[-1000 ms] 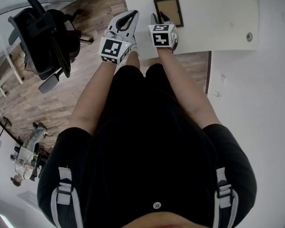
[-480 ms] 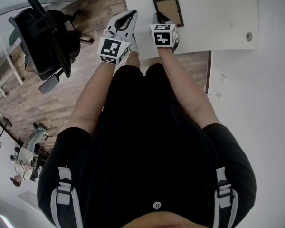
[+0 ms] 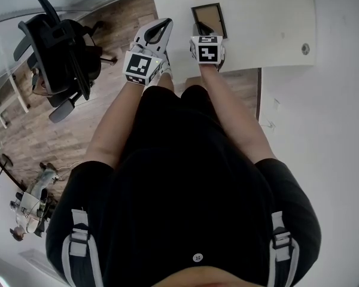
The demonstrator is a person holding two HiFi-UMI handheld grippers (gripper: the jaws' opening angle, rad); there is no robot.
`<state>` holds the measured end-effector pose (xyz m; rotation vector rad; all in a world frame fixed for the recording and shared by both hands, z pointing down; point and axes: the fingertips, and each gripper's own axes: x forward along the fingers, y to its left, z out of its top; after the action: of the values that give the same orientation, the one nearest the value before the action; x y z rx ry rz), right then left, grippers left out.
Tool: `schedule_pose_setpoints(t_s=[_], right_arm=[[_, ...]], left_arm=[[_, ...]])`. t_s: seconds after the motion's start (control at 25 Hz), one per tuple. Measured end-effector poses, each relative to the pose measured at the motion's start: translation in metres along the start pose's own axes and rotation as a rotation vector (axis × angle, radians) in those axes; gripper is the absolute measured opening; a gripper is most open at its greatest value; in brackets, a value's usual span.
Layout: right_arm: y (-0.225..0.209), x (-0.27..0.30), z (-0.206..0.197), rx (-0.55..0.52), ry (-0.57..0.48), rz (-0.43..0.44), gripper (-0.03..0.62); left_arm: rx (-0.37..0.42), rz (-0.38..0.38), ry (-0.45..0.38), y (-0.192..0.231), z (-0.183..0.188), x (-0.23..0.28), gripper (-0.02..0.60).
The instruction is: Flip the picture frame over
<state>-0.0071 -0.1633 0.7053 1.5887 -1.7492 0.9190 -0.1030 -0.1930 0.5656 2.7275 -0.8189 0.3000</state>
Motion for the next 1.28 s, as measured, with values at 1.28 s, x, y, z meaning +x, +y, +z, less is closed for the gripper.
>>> schedule_pose_setpoints(t_s=[1.28], right_arm=[[-0.016, -0.075, 0.028, 0.304, -0.031, 0.355, 0.051]], left_arm=[[0.099, 0.084, -0.086, -0.041, 0.085, -0.002, 0.002]])
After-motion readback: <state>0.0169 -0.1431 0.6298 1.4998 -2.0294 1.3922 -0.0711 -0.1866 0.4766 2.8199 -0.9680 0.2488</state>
